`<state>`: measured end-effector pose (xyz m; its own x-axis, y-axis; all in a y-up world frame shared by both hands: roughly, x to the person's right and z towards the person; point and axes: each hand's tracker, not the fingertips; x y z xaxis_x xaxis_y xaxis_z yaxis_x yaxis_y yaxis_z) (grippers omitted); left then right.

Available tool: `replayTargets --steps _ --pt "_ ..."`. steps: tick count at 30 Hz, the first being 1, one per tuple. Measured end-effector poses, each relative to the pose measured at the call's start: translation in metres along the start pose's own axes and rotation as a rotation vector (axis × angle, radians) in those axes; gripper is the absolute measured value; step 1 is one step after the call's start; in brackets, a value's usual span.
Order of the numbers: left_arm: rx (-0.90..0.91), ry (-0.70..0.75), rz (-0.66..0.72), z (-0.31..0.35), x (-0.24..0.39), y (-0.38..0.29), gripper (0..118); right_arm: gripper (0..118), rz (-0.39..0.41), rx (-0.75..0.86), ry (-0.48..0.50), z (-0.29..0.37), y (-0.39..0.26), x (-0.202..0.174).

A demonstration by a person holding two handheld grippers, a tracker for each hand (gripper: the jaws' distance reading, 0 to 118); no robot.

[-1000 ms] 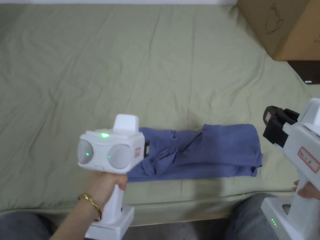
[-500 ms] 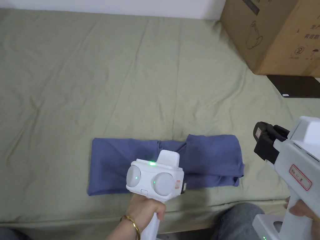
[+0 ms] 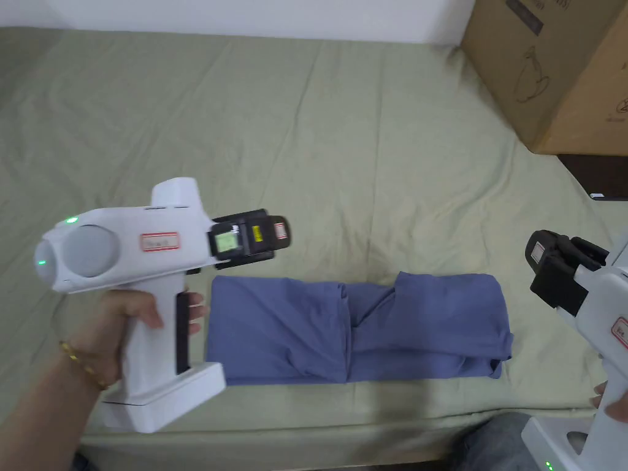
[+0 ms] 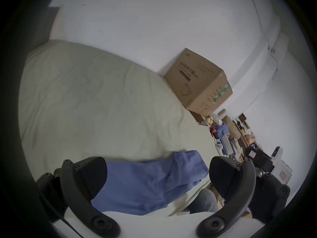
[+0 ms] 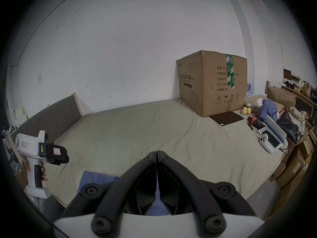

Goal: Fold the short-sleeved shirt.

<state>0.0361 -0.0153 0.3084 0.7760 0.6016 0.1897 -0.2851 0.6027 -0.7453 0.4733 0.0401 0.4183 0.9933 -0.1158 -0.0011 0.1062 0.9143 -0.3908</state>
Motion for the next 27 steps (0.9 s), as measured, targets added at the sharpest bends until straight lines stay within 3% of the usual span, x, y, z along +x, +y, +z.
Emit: replayTargets --steps 5,10,16,18,20,23,27 --pt "-0.140 0.096 0.214 -0.004 -0.075 -0.022 118 0 -0.009 -0.025 0.045 -0.008 0.000 -0.007" --pt "-0.228 -0.076 0.327 -0.021 -0.101 -0.052 113 0 0.003 -0.043 0.040 -0.016 0.001 -0.012" --pt "-0.296 -0.052 0.353 -0.057 -0.099 -0.068 79 0 0.011 -0.065 0.025 -0.017 0.001 -0.012" --pt "-0.269 -0.046 0.346 -0.061 -0.094 -0.068 56 0 0.009 -0.068 0.026 -0.016 0.001 -0.012" --pt "-0.271 0.048 0.332 -0.067 -0.087 -0.068 15 0 0.012 -0.074 0.025 -0.016 0.000 -0.012" --pt "-0.277 0.102 0.405 -0.067 -0.078 -0.066 11 0 0.015 -0.085 0.023 -0.019 -0.002 -0.012" --pt "-0.270 0.245 0.300 -0.060 -0.042 -0.059 10 0 0.011 -0.090 0.038 -0.019 -0.003 -0.015"
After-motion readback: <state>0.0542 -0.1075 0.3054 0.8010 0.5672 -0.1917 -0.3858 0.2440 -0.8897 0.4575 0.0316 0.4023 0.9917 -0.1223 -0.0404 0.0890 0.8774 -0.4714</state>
